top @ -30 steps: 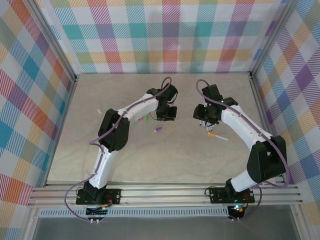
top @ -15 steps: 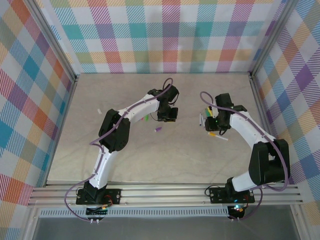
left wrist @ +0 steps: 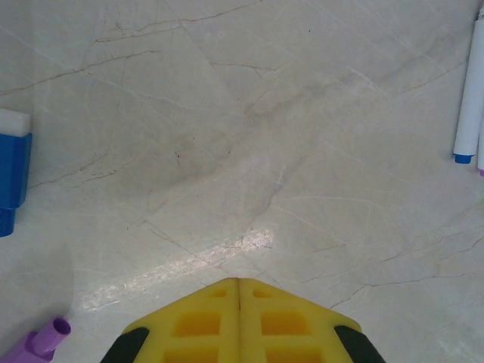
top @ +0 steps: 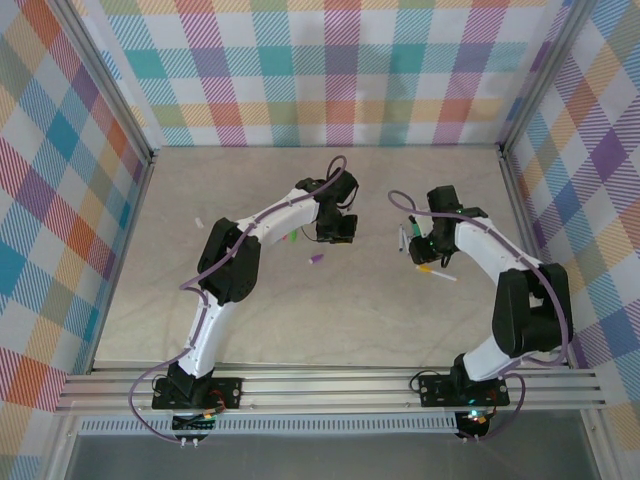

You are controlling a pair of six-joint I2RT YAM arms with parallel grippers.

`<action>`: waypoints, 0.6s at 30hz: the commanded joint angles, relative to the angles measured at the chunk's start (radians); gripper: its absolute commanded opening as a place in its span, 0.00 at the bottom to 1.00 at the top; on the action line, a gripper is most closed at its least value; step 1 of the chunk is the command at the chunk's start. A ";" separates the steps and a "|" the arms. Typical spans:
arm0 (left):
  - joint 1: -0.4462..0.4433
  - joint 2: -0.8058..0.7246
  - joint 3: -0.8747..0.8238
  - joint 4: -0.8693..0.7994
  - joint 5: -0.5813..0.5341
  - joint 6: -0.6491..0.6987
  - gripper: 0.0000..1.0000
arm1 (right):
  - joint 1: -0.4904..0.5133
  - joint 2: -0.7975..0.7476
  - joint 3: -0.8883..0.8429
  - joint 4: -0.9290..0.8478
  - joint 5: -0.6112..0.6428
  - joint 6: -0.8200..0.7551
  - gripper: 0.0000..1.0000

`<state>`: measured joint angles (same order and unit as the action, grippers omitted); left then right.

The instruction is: Open the pen caps

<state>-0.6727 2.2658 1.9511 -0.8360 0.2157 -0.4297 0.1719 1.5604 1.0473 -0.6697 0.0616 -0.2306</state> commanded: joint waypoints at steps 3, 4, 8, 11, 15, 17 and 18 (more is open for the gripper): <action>-0.002 0.012 0.020 -0.030 -0.006 0.034 0.01 | -0.006 0.016 -0.031 0.024 -0.037 -0.062 0.43; -0.001 0.014 0.019 -0.032 -0.004 0.035 0.01 | -0.007 0.016 -0.037 0.022 -0.054 -0.068 0.43; 0.004 0.027 0.026 -0.037 0.001 0.038 0.01 | -0.006 0.035 -0.051 0.020 -0.035 -0.084 0.43; 0.004 0.032 0.025 -0.037 0.001 0.037 0.00 | -0.007 0.049 -0.059 0.023 -0.001 -0.091 0.42; 0.007 0.034 0.035 -0.041 0.000 0.042 0.00 | -0.008 0.063 -0.070 0.037 0.037 -0.092 0.42; 0.010 0.035 0.034 -0.039 0.001 0.040 0.00 | -0.011 0.084 -0.072 0.045 0.075 -0.097 0.42; 0.012 0.035 0.034 -0.037 0.003 0.041 0.00 | -0.011 0.093 -0.072 0.053 0.089 -0.100 0.42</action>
<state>-0.6693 2.2848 1.9553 -0.8459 0.2157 -0.4023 0.1696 1.6215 0.9871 -0.6365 0.0978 -0.3054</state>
